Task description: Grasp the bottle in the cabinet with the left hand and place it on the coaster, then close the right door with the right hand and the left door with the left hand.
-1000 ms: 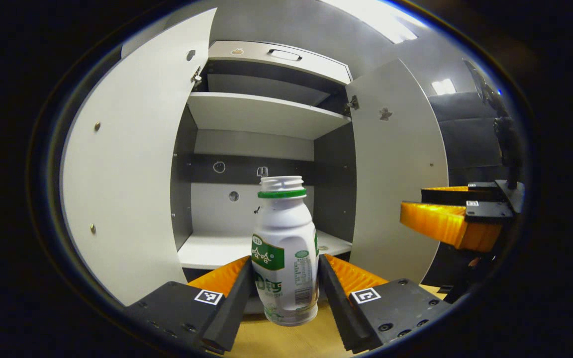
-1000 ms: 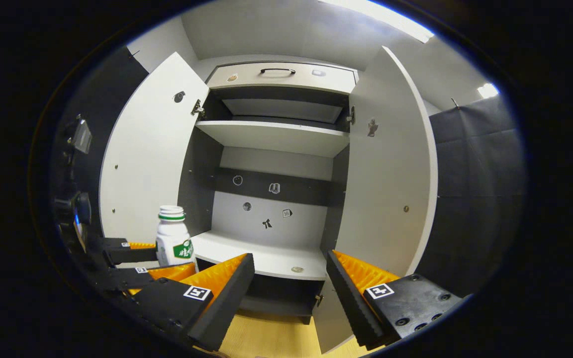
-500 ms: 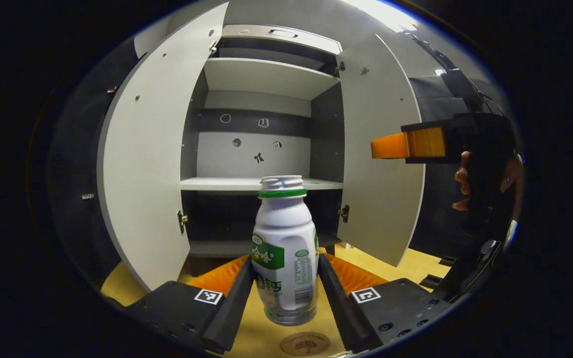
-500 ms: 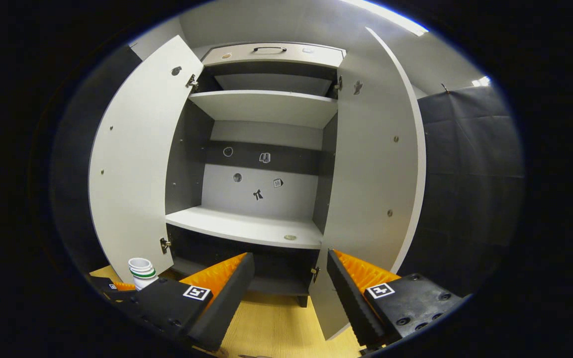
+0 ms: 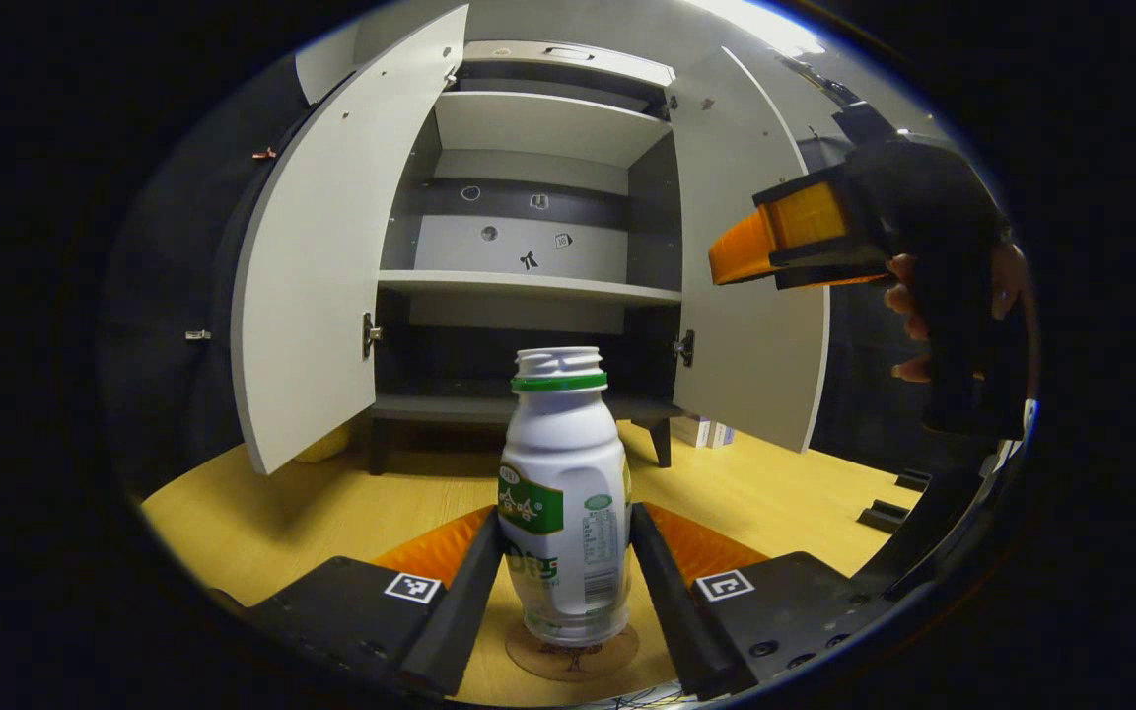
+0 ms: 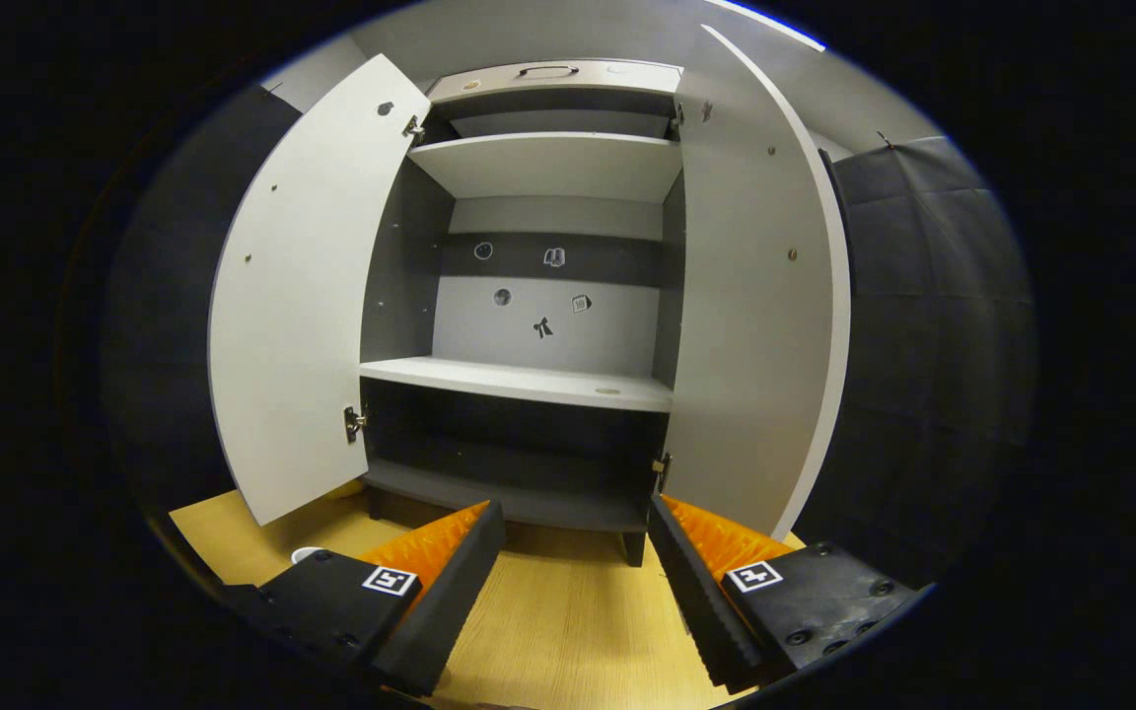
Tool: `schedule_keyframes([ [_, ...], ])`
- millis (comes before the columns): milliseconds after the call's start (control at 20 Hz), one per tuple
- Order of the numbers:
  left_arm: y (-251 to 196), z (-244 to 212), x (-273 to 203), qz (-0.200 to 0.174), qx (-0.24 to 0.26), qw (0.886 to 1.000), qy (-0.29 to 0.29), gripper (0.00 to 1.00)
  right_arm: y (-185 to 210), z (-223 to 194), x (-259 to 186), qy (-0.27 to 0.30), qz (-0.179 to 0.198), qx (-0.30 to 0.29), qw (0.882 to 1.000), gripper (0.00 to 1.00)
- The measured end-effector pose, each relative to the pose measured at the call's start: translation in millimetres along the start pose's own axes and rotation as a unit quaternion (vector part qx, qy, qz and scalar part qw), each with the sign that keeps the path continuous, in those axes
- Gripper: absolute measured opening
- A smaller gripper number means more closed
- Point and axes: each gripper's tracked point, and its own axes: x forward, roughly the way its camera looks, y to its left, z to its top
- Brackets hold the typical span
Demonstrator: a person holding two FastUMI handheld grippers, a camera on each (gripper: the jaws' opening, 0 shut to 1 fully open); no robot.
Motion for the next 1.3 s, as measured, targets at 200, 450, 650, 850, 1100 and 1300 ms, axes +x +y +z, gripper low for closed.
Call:
schedule_keyframes([
  [200, -6.1, -17.2, 3.7, 0.010, 0.015, 1.000, -0.004, 0.78, -6.6, -31.7, -8.6, 0.024, 0.006, -0.018, 1.000, 0.98],
  [450, -10.0, -22.2, -2.0, 0.027, 0.040, 0.999, -0.011, 0.79, -22.2, -51.5, -15.0, 0.041, 0.001, -0.033, 0.999, 0.98],
  [650, -11.4, -22.5, -4.0, 0.030, 0.044, 0.999, -0.009, 0.81, -26.9, -51.6, -18.1, 0.043, -0.004, -0.033, 0.999, 0.98],
  [850, -10.2, -17.6, -4.3, 0.038, 0.081, 0.996, -0.008, 0.88, -26.2, -48.8, -19.5, 0.047, -0.003, -0.036, 0.998, 0.98],
  [1100, -11.8, 3.2, 0.1, 0.038, 0.072, 0.997, -0.009, 0.96, -31.0, -32.7, -22.0, 0.044, -0.010, -0.031, 0.998, 0.98],
  [1300, -8.2, 48.9, 4.7, 0.027, 0.055, 0.998, -0.028, 0.96, -53.1, -8.5, -32.5, 0.039, -0.036, -0.028, 0.998, 0.98],
])
